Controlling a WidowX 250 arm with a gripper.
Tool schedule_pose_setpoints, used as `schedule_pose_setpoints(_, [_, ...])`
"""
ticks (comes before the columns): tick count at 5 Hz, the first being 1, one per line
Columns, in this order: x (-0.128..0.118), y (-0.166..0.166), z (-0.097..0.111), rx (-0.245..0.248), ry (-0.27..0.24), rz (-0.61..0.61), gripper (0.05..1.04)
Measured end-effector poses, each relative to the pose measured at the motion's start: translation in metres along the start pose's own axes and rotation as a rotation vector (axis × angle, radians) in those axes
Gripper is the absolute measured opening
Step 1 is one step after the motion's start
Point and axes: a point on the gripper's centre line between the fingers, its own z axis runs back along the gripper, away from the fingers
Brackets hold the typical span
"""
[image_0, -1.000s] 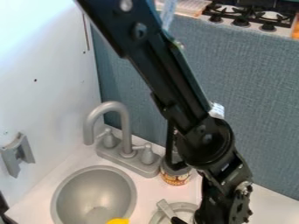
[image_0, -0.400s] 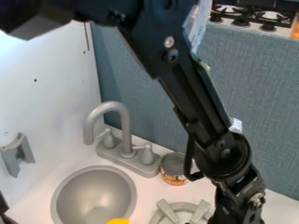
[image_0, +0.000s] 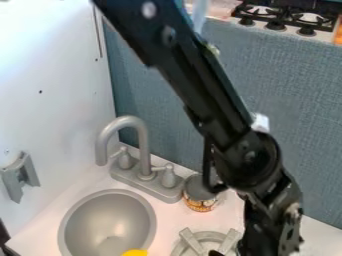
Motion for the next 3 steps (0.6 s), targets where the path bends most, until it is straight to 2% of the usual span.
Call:
schedule_pose_setpoints(1, [-0.004,0.001,0.034,-0.012,-0.062,0.028,1.007])
schedule_pose_setpoints(2, [-0.011,-0.007,0.067,-0.030,-0.145,0.011,1.003])
schedule_pose_setpoints(3, [-0.010,-0.018,0.078,-0.037,-0.152,-0.052,1.002])
